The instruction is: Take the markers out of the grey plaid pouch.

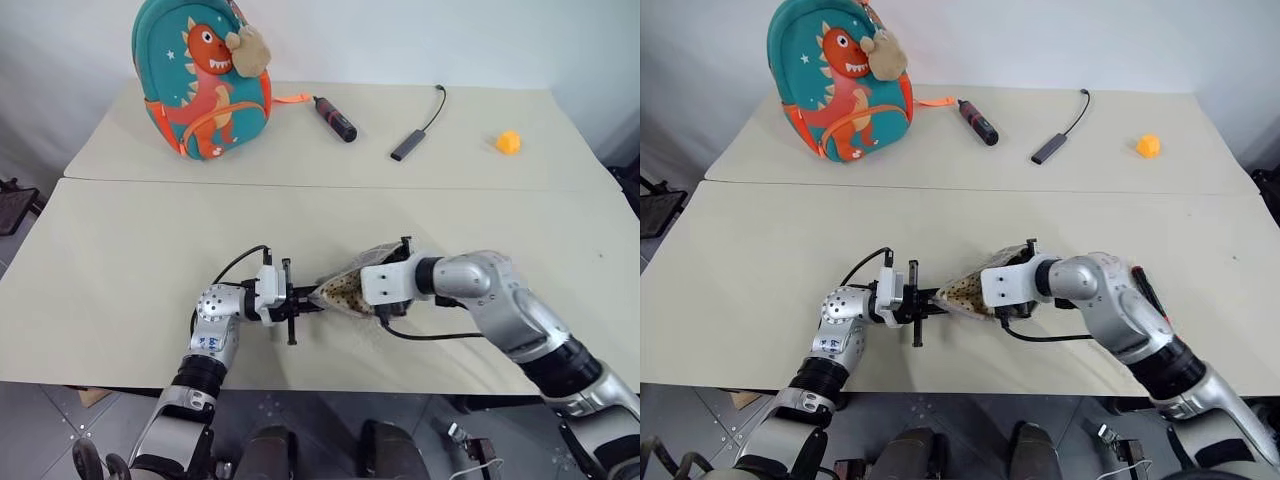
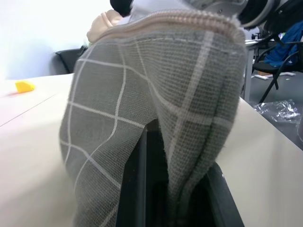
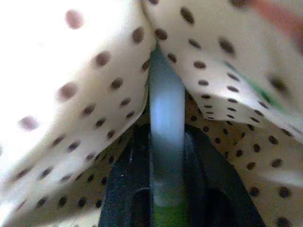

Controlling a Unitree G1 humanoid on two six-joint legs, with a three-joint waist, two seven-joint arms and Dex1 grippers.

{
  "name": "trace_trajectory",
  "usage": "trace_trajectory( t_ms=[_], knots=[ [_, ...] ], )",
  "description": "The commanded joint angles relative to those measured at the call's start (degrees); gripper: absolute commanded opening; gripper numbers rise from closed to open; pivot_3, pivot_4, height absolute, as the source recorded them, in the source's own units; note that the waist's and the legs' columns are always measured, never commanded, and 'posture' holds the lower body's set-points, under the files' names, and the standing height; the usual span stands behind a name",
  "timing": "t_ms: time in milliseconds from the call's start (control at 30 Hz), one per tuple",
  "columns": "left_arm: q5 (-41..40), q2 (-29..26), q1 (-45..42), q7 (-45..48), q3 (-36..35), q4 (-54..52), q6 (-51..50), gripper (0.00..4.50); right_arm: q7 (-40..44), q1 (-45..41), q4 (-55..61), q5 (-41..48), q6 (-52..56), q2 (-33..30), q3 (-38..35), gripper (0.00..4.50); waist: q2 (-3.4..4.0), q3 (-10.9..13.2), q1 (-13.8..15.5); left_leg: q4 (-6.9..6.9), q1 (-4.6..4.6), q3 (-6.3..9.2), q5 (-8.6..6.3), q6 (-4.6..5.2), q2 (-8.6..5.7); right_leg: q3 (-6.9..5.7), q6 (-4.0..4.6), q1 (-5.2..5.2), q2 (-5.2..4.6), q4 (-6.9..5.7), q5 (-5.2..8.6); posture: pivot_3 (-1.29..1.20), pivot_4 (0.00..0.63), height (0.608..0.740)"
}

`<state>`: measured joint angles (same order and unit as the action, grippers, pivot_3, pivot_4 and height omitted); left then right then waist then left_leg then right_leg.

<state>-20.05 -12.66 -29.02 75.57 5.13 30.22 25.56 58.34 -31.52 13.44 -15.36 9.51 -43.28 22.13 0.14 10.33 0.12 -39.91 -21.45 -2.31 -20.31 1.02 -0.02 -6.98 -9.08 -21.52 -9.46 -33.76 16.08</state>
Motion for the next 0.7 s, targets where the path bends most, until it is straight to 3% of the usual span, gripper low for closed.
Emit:
trace_trajectory(
  t_ms=[33, 333, 600, 700],
  knots=[
    [-0.89, -0.79, -0.52, 1.09, -0.82, -0.62, 0.9, 0.0, 4.63, 2.44, 3.31, 9.68, -5.34, -2.96, -6.57, 0.48, -0.02, 0.01, -0.02, 0.01, 0.0, 0.0, 0.0, 0.0, 0.0, -0.02, 0.0, 0.0, 0.0, 0.01, 0.0, 0.0, 0.15, 0.74],
    [-1.11, -1.57, -0.34, 3.35, -0.67, -0.96, 1.11, 0.0, 9.29, 7.06, 0.64, 23.86, -10.19, -5.91, -17.26, 0.48, -0.04, 0.02, -0.08, 0.0, 0.01, -0.03, 0.0, 0.0, 0.02, 0.01, 0.0, 0.0, 0.0, 0.0, 0.0, 0.0, 0.15, 0.74],
    [-2.84, -2.6, 0.25, 6.95, 0.57, -2.39, -5.86, 0.0, 13.54, 10.45, 10.86, 55.79, 8.11, -6.01, -28.29, 0.48, -0.06, 0.05, 0.12, -0.01, 0.01, 0.17, 0.0, 0.0, 0.05, 0.0, 0.0, 0.01, 0.0, 0.0, 0.0, 0.0, 0.15, 0.74],
    [-2.97, -2.86, -0.07, 8.06, 0.85, -2.17, -8.48, 0.0, 6.15, 8.62, 13.64, 70.63, 18.4, -5.0, -32.75, 0.48, -0.06, 0.05, 0.16, -0.02, 0.02, 0.25, 0.0, 0.0, 0.07, 0.01, 0.0, 0.01, 0.0, 0.0, 0.0, 0.0, 0.15, 0.74]
  ],
)
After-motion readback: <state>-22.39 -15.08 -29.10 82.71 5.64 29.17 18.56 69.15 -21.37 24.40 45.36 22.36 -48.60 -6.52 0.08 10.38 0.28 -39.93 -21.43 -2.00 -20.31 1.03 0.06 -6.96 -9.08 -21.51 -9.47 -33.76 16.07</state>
